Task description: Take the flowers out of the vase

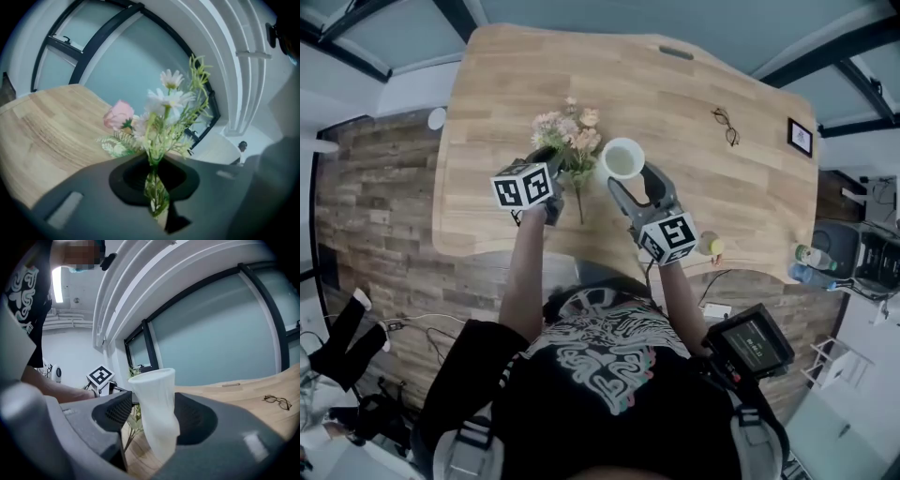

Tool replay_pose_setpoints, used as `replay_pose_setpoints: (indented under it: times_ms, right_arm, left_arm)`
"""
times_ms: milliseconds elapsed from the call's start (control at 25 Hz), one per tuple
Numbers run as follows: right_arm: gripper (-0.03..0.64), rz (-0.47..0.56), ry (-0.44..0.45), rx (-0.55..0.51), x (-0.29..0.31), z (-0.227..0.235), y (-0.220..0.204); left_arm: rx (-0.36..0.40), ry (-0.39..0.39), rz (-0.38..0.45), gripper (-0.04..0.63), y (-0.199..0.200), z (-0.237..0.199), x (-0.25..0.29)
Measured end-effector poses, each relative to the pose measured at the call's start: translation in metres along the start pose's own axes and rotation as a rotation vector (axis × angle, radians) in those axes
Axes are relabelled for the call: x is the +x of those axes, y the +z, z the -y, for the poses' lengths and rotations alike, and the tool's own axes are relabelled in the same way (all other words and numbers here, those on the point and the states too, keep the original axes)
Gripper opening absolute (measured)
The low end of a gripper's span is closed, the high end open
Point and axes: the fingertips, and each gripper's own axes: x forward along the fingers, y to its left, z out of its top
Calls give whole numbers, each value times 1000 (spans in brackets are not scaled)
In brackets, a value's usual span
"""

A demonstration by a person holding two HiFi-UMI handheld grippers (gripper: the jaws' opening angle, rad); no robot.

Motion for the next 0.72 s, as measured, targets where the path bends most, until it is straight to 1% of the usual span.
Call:
replay_pose_setpoints:
  times_ms: [240, 400, 480, 600, 640, 680, 720]
  right_arm:
    - [282, 20, 17, 9, -1, 1, 2]
    - [281, 9, 30, 40, 3, 2, -3]
    - [281, 8, 30, 42, 4, 5, -6]
    - [281, 9, 28, 46, 3, 6, -8]
    - [281, 9, 28, 49, 3, 6, -8]
    - [281, 11, 29, 52, 3, 6, -9]
    - [281, 12, 30, 54, 3, 6, -9]
  left_arm:
    - [-38, 25, -31, 31, -14, -14, 15]
    - [-77, 18, -20, 35, -17, -18, 21]
    - [-81, 24, -19, 39, -19, -21, 26]
    - [-85, 69, -28, 41, -25, -28, 29]
    - [-90, 92, -34, 51, -27, -31, 30]
    - [-96, 107, -43, 89, -30, -34, 31]
    - [-102, 115, -52, 143, -32, -35, 32]
